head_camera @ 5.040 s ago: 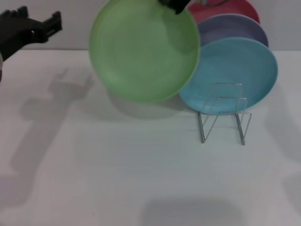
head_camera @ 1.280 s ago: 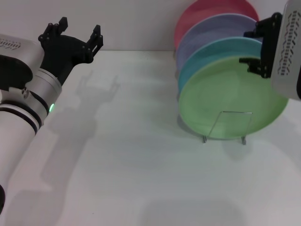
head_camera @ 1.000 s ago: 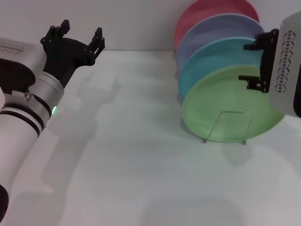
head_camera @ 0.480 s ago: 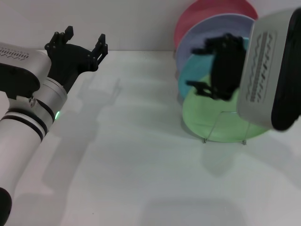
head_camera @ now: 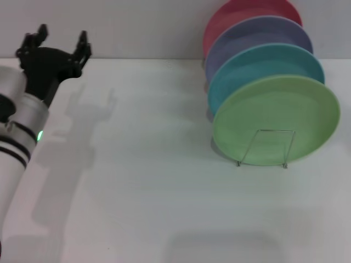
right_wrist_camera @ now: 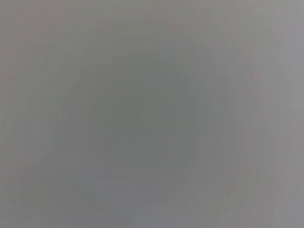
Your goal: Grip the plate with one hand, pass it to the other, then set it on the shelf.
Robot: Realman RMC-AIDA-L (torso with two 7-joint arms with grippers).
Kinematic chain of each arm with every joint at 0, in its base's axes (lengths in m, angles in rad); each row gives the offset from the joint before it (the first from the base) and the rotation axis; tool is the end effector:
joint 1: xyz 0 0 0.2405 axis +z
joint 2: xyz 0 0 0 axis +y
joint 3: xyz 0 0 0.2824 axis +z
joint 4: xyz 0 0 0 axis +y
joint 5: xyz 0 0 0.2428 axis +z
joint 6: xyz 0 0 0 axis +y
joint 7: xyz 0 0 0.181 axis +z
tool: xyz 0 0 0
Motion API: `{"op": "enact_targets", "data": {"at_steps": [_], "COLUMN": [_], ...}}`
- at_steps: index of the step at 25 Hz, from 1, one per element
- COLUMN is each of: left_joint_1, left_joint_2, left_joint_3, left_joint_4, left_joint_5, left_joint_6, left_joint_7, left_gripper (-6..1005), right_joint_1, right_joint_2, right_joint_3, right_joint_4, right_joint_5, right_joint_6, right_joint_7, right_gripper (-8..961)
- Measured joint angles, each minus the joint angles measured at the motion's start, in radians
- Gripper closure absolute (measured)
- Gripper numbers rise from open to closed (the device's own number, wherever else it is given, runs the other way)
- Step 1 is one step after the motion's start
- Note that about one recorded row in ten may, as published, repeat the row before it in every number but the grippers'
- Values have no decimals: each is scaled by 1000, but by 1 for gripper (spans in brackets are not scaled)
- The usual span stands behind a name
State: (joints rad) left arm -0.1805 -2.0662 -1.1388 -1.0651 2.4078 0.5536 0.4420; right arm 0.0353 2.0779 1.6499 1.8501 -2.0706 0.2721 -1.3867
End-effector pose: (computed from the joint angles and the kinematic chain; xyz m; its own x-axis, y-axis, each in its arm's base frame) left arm -0.2427 0.4234 -0.0453 0.7794 -0.0586 0.6238 0.6081 -0.1689 -0.7757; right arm 0.1463 0.4149 0.1393 0.9620 0.2223 -0.1583 -0.1379 -0.1049 -0.9849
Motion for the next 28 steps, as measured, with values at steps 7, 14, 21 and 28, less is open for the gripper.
{"op": "enact_targets", "data": {"at_steps": [7,14,21,28], "left_joint_1": [21,26,8,17], "left_joint_2": [1,1,1,1], "left_joint_3": [-11,-11,-7,-7], "left_joint_4": [65,146,271,319], "left_joint_5": [2,0,4,6], "left_joint_6": [97,184,317,424], "left_joint_7": [-46,-96,-182,-202], "left_gripper": [231,231,231,231], "right_joint_1": [-21,4,-45,-53], "right_joint_2": [6,6,3,-4], "right_joint_3": [142,33,-226,-266], "right_joint_4": [-190,-330,-542,-982], "right_joint_5": [432,376,-132,-415], "right_joint_6": [-165,-680,-1270,-1684], "right_joint_7": [-205,-222,372,1110], "right_gripper": [371,371,371,371]}}
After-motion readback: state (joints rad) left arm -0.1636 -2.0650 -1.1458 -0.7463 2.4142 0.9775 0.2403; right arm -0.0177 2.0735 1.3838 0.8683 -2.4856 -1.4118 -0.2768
